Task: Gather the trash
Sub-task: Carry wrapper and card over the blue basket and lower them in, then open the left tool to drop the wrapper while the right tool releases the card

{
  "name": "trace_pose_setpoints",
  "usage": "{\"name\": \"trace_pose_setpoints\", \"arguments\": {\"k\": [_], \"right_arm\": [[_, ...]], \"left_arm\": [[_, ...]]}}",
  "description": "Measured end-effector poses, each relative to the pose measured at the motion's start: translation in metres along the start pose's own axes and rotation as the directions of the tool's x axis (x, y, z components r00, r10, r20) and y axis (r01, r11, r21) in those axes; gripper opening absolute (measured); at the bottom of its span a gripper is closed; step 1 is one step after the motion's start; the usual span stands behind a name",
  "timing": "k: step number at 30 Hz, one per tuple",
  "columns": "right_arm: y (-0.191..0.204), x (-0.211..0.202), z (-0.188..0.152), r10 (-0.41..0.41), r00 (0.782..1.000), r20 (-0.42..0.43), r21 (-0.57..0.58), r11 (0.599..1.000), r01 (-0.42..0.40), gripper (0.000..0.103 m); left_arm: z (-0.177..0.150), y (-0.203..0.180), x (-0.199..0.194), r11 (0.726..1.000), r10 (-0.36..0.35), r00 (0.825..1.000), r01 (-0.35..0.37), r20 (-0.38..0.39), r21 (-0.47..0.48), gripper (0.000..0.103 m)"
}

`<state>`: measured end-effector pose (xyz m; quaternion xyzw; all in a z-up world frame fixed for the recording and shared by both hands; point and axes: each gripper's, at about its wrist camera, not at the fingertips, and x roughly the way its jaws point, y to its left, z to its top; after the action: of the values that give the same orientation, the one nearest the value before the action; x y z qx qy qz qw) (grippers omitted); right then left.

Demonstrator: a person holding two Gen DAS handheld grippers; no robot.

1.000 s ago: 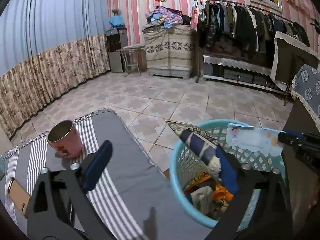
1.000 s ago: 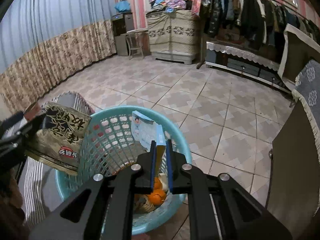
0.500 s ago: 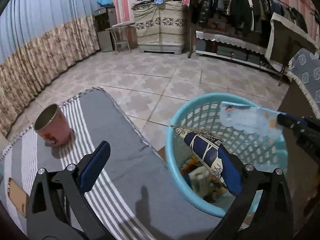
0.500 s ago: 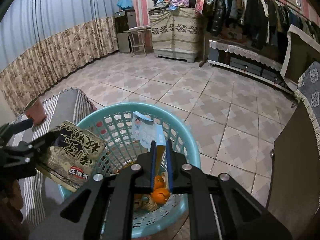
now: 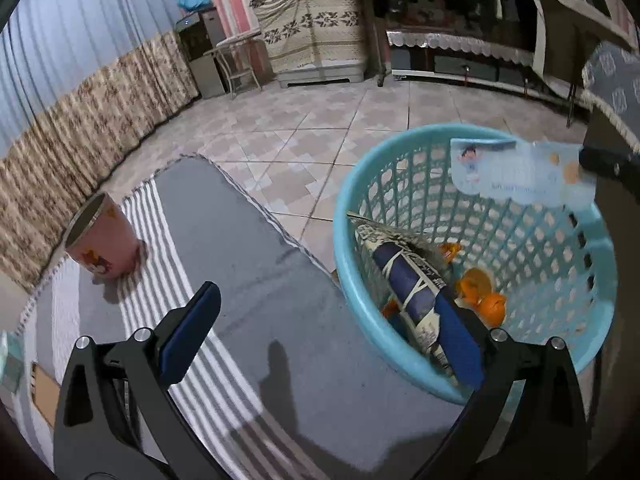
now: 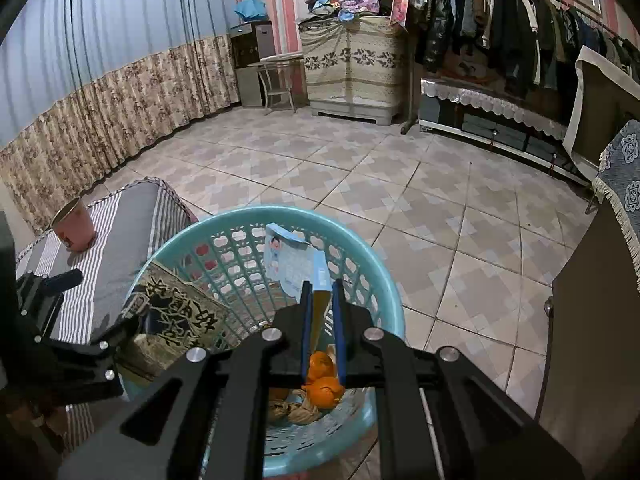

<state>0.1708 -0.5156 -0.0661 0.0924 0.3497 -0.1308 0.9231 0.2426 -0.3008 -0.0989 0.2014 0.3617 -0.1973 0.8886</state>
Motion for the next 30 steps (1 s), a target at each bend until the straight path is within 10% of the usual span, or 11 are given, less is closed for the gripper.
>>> {"name": "trace_pose_setpoints", "arguments": {"k": [12,30], "right_arm": [[0.007,0.001,-0.005,0.013,1.000,-0.011,-0.002,1.000,-0.013,0.010],[0.020,-0.010,-0.009,0.076,0.997,-0.020,-0.019,0.997,-0.076,0.011]], "left_arm": [[-0.018,0.041,-0.022,0.992,-0.084,0.996,0.084,0.007,-0.090,0.097],[0.022,-0.015,-0.014,0.996,-0.087,0.995,0.087,0.057,0.013,0.098]]}}
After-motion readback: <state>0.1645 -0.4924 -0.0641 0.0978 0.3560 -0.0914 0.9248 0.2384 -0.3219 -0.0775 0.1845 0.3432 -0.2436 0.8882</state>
